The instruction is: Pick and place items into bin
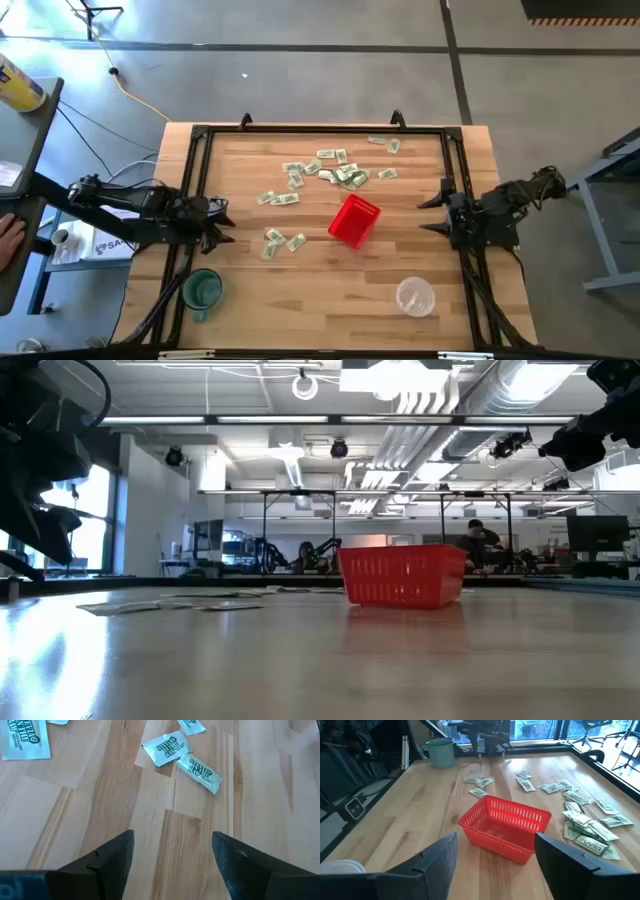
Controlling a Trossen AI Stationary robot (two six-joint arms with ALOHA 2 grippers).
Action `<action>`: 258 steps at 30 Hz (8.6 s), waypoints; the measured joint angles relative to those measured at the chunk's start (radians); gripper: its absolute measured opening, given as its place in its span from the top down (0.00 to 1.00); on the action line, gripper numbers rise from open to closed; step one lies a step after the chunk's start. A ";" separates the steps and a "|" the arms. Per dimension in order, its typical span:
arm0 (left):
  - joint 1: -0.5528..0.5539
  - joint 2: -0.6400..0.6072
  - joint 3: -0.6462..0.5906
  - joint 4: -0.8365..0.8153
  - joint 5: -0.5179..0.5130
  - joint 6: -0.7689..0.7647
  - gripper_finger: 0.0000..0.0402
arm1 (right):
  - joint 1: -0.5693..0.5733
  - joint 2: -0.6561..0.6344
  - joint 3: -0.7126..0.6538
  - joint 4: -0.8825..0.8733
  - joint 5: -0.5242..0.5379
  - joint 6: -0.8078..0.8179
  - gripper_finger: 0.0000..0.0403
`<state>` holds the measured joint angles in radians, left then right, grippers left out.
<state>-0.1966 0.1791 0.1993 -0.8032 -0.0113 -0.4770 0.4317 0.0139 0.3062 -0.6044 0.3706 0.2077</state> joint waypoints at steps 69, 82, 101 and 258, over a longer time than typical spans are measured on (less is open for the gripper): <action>0.000 0.000 0.000 0.199 0.003 -0.403 0.25 | 0.000 0.000 0.000 0.000 0.000 0.000 0.37; 0.000 0.000 0.000 0.412 -0.340 -0.489 0.25 | 0.000 0.000 0.000 0.000 0.000 0.000 0.37; 0.000 0.003 0.000 0.703 -0.448 -0.729 0.25 | 0.000 0.000 0.000 -0.001 0.132 -0.052 0.37; 0.210 1.561 1.476 -0.310 -0.179 -0.240 0.42 | -0.892 1.332 0.572 -0.129 -0.193 -0.101 0.37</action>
<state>0.0139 1.7400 1.6752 -1.1131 -0.1901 -0.7175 -0.4606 1.3458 0.8786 -0.7338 0.1775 0.1066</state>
